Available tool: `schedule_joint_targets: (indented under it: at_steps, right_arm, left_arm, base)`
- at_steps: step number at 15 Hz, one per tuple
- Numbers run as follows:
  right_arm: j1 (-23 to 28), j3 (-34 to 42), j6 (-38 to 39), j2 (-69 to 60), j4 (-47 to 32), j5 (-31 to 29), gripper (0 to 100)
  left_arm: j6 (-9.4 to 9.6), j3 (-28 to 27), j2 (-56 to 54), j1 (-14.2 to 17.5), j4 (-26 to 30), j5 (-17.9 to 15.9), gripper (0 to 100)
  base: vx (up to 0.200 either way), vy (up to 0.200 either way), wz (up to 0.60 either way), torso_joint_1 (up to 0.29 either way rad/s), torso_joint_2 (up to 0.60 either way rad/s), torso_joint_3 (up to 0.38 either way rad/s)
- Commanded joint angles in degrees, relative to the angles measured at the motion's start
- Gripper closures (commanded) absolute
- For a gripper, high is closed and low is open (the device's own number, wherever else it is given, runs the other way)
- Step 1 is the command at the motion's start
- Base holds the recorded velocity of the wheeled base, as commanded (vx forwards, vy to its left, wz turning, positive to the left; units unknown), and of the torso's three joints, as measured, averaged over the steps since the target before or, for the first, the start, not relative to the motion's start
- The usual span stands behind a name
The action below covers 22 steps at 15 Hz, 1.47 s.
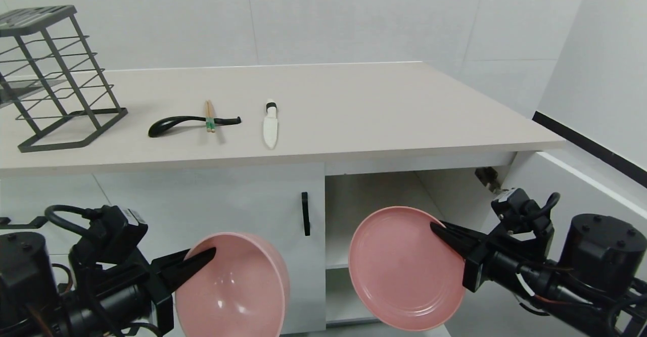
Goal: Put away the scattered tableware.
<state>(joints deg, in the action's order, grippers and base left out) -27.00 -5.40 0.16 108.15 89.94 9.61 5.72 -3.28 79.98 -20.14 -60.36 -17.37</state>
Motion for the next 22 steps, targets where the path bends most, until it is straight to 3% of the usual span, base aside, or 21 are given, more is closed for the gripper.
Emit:
schedule_joint_targets:
  at_steps: [1, 5, 10, 12, 15, 19, 22]
  right_arm:
    - [0.1, -0.4, 0.0, 0.7, 0.1, 0.0, 100]
    - [0.0, -0.5, -0.1, 2.2, 0.1, 0.0, 100]
    - [0.1, -1.4, 0.0, 5.0, 0.1, -0.1, 100]
    - [0.4, -2.4, 0.0, 8.7, 0.1, -0.2, 100]
    - [1.1, -5.0, 0.0, 13.1, 0.1, -0.3, 100]
    - [1.2, -4.0, -0.1, 15.9, 0.1, -0.3, 100]
    - [1.4, -3.0, 0.0, 17.9, 0.1, -0.3, 100]
  left_arm:
    - [0.0, 0.1, 0.7, 0.0, 0.0, 0.0, 100]
    - [0.0, 0.3, 1.2, -0.3, 0.2, 0.0, 100]
    - [-0.09, 0.7, 3.2, -0.5, -0.2, 0.1, 100]
    - [1.49, 1.3, 5.4, -2.4, -0.2, 0.1, 100]
    - [4.39, 2.0, 6.9, -2.5, -0.3, 0.1, 100]
    - [4.48, 3.3, 7.2, -2.9, -2.7, 0.1, 100]
    - [4.57, 3.3, 7.2, -3.8, -2.6, 0.1, 100]
  base:
    - [0.0, 0.0, 0.0, -0.256, 0.36, 0.119]
    - [0.0, 0.0, 0.0, -0.229, 0.32, 0.118]
    - [0.0, 0.0, 0.0, -0.033, 0.2, 0.056]
    - [0.0, 0.0, 0.0, 0.0, 0.0, 0.0]
    - [0.067, 0.0, 0.0, -0.001, 0.0, 0.014]
    - [0.2, 0.0, 0.0, -0.006, 0.0, 0.034]
    - [0.0, 0.0, 0.0, 0.0, 0.0, 0.0]
